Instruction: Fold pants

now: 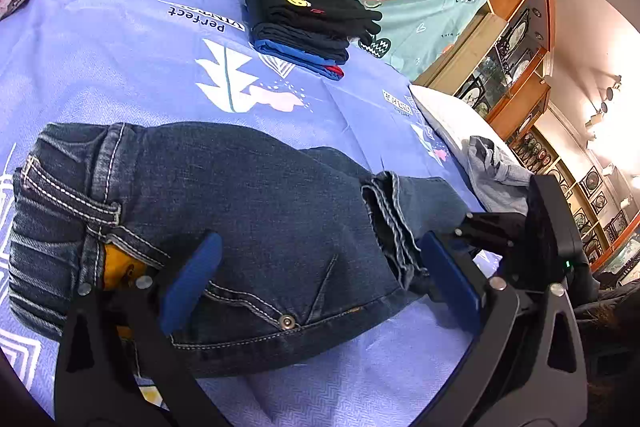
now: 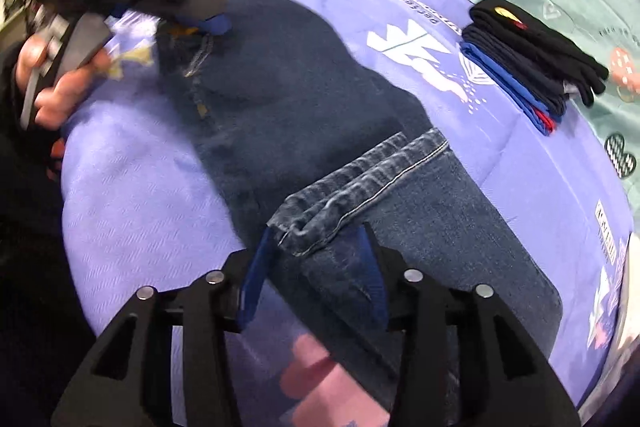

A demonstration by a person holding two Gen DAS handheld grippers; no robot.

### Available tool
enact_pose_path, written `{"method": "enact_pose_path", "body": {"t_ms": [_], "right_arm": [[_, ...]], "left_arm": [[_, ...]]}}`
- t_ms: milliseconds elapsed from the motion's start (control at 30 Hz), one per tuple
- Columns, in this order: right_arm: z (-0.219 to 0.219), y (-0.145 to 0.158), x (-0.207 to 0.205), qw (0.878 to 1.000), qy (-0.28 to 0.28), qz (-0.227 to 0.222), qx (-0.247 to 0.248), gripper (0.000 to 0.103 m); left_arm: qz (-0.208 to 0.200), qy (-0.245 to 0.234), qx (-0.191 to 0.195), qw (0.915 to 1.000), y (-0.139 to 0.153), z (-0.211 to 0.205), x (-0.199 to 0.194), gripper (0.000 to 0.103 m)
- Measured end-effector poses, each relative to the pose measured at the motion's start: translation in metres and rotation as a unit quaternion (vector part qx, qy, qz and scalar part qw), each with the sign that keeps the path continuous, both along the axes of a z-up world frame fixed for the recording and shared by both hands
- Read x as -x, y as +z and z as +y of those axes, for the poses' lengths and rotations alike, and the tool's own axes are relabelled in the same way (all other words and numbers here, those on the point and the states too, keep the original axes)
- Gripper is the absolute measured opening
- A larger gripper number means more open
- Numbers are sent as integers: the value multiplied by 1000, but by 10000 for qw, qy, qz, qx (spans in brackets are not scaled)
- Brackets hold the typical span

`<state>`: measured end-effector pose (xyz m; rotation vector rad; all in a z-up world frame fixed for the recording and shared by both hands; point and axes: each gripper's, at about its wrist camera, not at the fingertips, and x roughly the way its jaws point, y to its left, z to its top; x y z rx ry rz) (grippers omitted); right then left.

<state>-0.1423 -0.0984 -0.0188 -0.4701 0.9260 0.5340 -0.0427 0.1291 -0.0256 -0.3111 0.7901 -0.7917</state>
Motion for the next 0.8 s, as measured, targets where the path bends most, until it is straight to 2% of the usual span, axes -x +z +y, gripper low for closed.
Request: {"method": "enact_pose_path", "body": {"t_ms": [67, 100, 200, 333, 467, 533, 567, 600, 633, 667, 733, 800], "right_arm": [[-6, -2, -10, 9993, -190, 199, -264, 40], [-9, -2, -12, 9982, -224, 317, -449, 30], [-17, 4, -13, 9954, -322, 416, -799, 20], [-38, 22, -19, 9869, -659, 420, -1409, 18], [-35, 39, -26, 9805, -642, 318, -1830, 18], [-24, 38, -30, 9828, -595, 254, -1731, 18], [-17, 31, -33, 9848, -594, 259, -1609, 18], [-7, 14, -38, 9878, -591, 443, -1373, 19], [1, -6, -40, 9901, -585, 683, -1074, 23], [3, -10, -39, 9916, -570, 578, -1011, 25], [2, 4, -31, 9912, -523, 427, -1139, 38], [-7, 20, -20, 9891, -544, 244, -1346, 40]], "left_arm": [[5, 1, 1, 10000, 0, 0, 0, 101], [0, 0, 1, 10000, 0, 0, 1, 101], [-8, -5, 16, 10000, -1, 1, 0, 101], [-17, -7, 87, 10000, 0, 2, 3, 101], [-19, 0, 66, 10000, 0, 2, 3, 101], [-19, 2, 70, 10000, 0, 2, 4, 101], [-17, 2, 70, 10000, -1, 2, 3, 101], [-16, 1, 61, 10000, -1, 2, 3, 101], [-14, 4, 54, 10000, 0, 2, 4, 101], [2, 3, 53, 10000, -1, 2, 4, 101], [-36, -17, 57, 10000, 1, 2, 6, 101], [1, -12, 5, 10000, 1, 0, 5, 101]]}}
